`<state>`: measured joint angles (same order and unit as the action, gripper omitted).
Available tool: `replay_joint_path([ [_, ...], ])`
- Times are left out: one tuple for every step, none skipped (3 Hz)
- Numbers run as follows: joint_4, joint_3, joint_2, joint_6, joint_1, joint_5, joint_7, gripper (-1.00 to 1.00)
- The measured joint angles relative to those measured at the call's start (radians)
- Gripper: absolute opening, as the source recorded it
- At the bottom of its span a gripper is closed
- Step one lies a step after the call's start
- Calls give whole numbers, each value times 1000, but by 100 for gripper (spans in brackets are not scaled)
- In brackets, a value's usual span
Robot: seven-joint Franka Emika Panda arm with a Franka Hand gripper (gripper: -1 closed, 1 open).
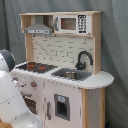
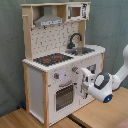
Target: Play with the kitchen
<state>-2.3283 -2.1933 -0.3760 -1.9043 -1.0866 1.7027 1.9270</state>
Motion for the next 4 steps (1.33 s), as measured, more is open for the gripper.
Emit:
replay_joint_path([
  [2,0,-35,-49,-17,2,98,100],
  [12,0,-82,-98,-31,6,178,100],
  [14,1,-116,-139,-50,96,160,100],
  [14,1,-116,-172,-96,178,149,100],
])
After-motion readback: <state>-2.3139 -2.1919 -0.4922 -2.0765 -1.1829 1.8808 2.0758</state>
